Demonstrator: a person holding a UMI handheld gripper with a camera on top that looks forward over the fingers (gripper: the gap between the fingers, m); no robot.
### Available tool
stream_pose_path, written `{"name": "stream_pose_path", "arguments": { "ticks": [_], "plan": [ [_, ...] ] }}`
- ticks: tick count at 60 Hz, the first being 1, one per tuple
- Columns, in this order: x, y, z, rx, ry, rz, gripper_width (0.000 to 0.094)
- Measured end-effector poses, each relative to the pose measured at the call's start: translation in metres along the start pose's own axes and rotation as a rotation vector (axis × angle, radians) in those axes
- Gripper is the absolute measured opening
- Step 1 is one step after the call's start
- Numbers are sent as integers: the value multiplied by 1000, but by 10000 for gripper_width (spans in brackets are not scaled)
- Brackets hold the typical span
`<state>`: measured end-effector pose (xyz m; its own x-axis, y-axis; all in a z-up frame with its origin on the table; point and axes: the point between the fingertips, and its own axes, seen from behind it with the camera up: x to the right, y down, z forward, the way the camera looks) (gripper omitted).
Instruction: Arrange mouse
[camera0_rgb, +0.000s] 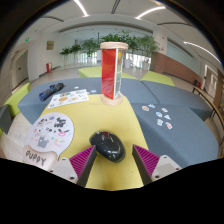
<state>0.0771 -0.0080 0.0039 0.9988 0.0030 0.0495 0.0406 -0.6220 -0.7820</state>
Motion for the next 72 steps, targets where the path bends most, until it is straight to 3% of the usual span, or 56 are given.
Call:
{"name": "stream_pose_path", "arguments": {
  "ticks": [16,21,24,34,43,48,58,64,72],
  "plan": [
    [8,-42,65,74,-16,45,749],
    [6,-36,77,45,-21,127,663],
    [15,-37,82,51,22,157,547],
    [17,-34,82,22,84,144,504],
    [16,-43,62,-22,55,273,478],
    [7,-83,29,47,39,278,479],
    [-62,-173,-31,211,-32,207,480],
    [-124,-180,-36,215,-110,168,479],
    [-185,-135,-8,120,-143,117,479]
  ]
}}
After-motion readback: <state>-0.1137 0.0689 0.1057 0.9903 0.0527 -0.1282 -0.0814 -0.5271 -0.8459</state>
